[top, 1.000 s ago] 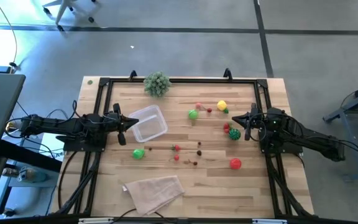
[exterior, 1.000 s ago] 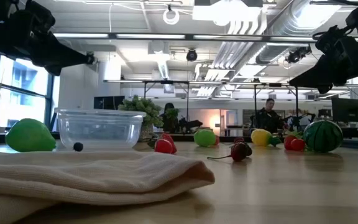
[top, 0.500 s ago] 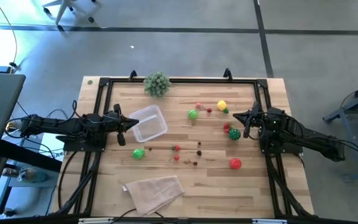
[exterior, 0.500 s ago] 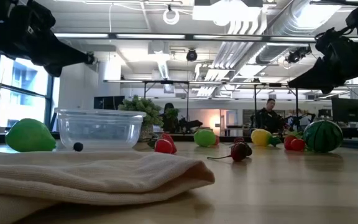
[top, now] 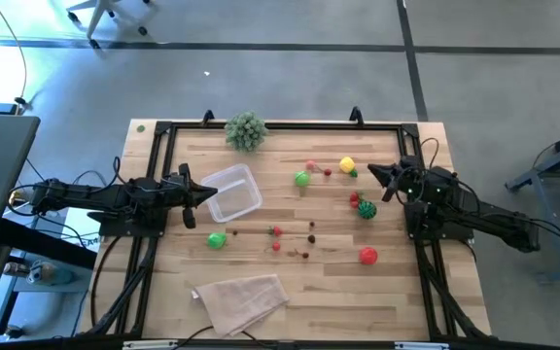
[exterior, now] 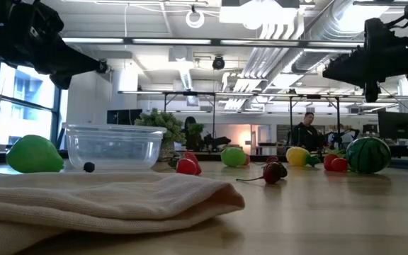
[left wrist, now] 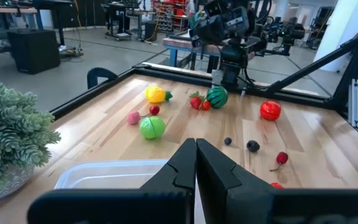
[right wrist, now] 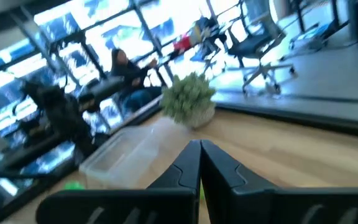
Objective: Pick and placing Produce into tupperware
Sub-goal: Move the transparent bin to the center of the table
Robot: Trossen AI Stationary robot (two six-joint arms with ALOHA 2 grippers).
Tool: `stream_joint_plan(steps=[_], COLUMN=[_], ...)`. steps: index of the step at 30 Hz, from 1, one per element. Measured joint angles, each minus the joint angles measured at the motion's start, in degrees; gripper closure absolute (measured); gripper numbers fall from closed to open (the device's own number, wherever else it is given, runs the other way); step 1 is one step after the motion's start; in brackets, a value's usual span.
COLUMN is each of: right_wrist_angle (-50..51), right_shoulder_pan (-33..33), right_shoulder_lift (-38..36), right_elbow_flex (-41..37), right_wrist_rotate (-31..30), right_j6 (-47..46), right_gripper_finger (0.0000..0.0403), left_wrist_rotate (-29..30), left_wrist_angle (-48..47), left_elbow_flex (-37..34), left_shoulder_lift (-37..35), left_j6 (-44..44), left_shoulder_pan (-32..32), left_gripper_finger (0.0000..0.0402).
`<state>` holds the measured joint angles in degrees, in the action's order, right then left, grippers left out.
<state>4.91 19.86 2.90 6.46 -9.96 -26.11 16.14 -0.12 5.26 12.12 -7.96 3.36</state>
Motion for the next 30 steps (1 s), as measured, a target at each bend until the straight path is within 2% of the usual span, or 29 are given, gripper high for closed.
stream_joint_plan(steps=[5, 12, 16, 21, 23, 27, 30], right_wrist_angle=[-8.45, -24.84, -26.93, -28.66, -31.6, -35.3, -33.2], right_shoulder_pan=[-0.02, 0.0, 0.0, 0.0, 0.0, -0.01, 0.0], right_shoulder_lift=[0.02, 0.02, 0.02, 2.03, 3.68, 7.29, 10.51], right_elbow_flex=[0.0, 0.0, 0.13, 0.22, 0.22, 0.3, 2.49], right_wrist_rotate=[-0.52, -0.48, -0.67, -4.59, -2.87, 4.67, 5.56], right_j6=[1.16, 12.37, 13.12, 12.81, 13.1, 15.48, 15.65], right_gripper_finger=[0.0402, 0.0402, 0.0402, 0.0402, 0.0402, 0.0402, 0.0402], left_wrist_rotate=[0.13, 0.33, 0.36, 2.47, 2.56, 2.56, 2.47], left_wrist_angle=[0.04, 3.05, 5.27, 4.74, 4.66, 4.85, 6.93], left_elbow_flex=[0.0, 0.0, 0.02, 0.0, 0.01, 0.0, 0.01], left_shoulder_lift=[0.02, 0.02, 0.0, 0.0, 0.01, 0.0, 0.02], left_j6=[0.15, 2.68, 5.29, 5.71, 4.86, 3.56, -0.7], left_shoulder_pan=[0.0, 0.0, 0.0, 0.0, 0.0, 0.0, 0.0], left_gripper_finger=[0.0401, 0.0401, 0.0401, 0.0401, 0.0401, 0.0401, 0.0401])
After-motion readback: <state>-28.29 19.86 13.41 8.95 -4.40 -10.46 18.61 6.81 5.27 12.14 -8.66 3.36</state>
